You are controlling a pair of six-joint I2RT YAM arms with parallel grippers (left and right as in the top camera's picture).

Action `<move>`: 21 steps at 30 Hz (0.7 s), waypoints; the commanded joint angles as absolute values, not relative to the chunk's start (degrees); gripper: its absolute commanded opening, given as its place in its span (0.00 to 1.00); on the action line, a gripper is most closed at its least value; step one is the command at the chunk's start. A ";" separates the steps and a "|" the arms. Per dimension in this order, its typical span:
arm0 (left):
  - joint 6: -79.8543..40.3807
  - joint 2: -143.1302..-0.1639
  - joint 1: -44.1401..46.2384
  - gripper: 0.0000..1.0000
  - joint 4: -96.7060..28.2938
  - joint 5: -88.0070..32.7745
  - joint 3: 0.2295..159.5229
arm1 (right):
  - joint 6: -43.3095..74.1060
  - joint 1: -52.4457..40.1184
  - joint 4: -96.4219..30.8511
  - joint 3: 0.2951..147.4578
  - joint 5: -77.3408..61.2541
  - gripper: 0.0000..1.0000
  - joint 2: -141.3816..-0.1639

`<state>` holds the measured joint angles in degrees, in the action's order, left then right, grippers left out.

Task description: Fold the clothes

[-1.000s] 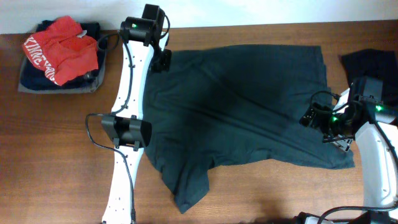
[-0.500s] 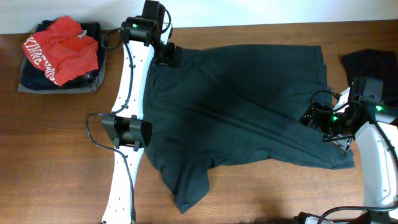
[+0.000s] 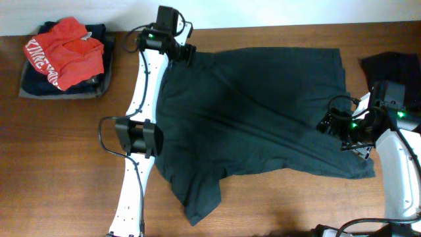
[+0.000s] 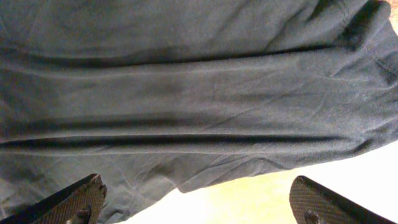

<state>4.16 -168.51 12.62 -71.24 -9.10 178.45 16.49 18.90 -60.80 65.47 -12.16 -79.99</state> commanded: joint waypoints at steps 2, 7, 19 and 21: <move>5.91 -171.04 12.32 0.68 -70.39 -10.26 178.17 | 16.73 18.37 -60.75 65.78 -13.10 0.99 -80.25; 5.91 -172.18 12.21 0.68 -70.11 -8.14 178.17 | 16.73 18.37 -60.86 65.78 -13.10 0.99 -80.25; 5.89 -172.55 12.23 0.43 -71.16 -8.16 178.30 | 16.75 18.37 -61.08 65.78 -13.10 0.99 -80.25; 5.89 -172.24 12.23 0.32 -71.72 -8.16 178.34 | 16.75 18.37 -61.08 65.78 -13.10 0.99 -80.25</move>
